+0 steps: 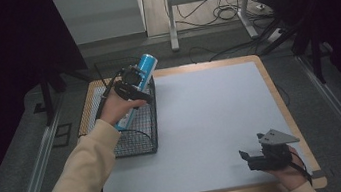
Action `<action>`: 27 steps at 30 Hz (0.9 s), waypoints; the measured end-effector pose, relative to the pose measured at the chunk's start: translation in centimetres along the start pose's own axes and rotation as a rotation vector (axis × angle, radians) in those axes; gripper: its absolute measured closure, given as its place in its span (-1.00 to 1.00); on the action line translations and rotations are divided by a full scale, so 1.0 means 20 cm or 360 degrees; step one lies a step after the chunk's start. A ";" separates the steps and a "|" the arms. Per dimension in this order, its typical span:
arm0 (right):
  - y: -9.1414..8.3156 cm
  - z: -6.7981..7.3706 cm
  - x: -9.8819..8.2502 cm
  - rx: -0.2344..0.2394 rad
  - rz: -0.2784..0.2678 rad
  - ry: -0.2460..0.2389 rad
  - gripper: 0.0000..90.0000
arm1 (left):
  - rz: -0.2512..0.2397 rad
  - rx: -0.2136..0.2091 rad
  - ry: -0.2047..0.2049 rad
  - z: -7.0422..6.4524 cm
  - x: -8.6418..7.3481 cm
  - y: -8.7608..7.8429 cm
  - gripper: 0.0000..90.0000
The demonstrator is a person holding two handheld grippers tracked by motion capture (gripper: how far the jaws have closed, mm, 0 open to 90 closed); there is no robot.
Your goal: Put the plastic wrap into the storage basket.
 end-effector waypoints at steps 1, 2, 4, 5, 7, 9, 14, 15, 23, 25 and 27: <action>0.00 0.00 0.00 0.0000 0.0000 0.0000 -0.70 | 0.0000 0.0000 0.0000 0.00 0.00 0.00 -0.60; 0.00 0.00 0.00 0.0000 0.0000 -0.0001 -0.70 | 0.0001 0.0015 0.0042 -0.02 -0.01 -0.01 -0.60; 0.00 0.01 0.00 0.0001 -0.0004 -0.0010 -0.70 | -0.0054 -0.0028 0.0090 -0.13 -0.02 -0.03 -0.60; 0.00 0.01 0.00 0.0001 -0.0005 -0.0010 -0.70 | -0.0054 -0.0028 0.0090 -0.13 -0.02 -0.03 -0.60; 0.00 0.01 0.00 0.0001 -0.0005 -0.0011 -0.70 | -0.0094 -0.0060 0.0120 -0.19 -0.03 -0.06 -0.60; 0.00 0.01 0.00 0.0001 -0.0005 -0.0012 -0.70 | -0.0134 -0.0093 0.0150 -0.25 -0.04 -0.07 -0.60; 0.00 0.01 0.00 -0.0003 -0.0006 -0.0009 -0.70 | -0.0197 -0.0224 0.0212 -0.44 -0.11 -0.06 -0.59; 0.00 0.01 0.00 -0.0004 -0.0005 -0.0012 -0.70 | -0.0197 -0.0224 0.0212 -0.44 -0.11 -0.06 -0.59; -0.01 0.00 0.01 -0.0005 -0.0007 -0.0004 -0.70 | -0.0243 -0.0407 0.0286 -0.66 -0.27 -0.03 -0.59; -0.01 0.01 0.01 -0.0004 -0.0009 -0.0006 -0.70 | -0.0238 -0.0453 0.0301 -0.71 -0.33 0.00 -0.59; -0.01 0.01 0.01 -0.0003 -0.0010 -0.0008 -0.70 | -0.0233 -0.0487 0.0288 -0.74 -0.38 0.02 -0.59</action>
Point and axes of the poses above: each handheld gripper's, and its own axes: y roughly forward along the jaws, x roughly out of its top, z roughly to its left, the point moved 8 cm from there along y, roughly forward along the jaws, and after that the axes turned 4 degrees about -x, right-handed, at the moved point
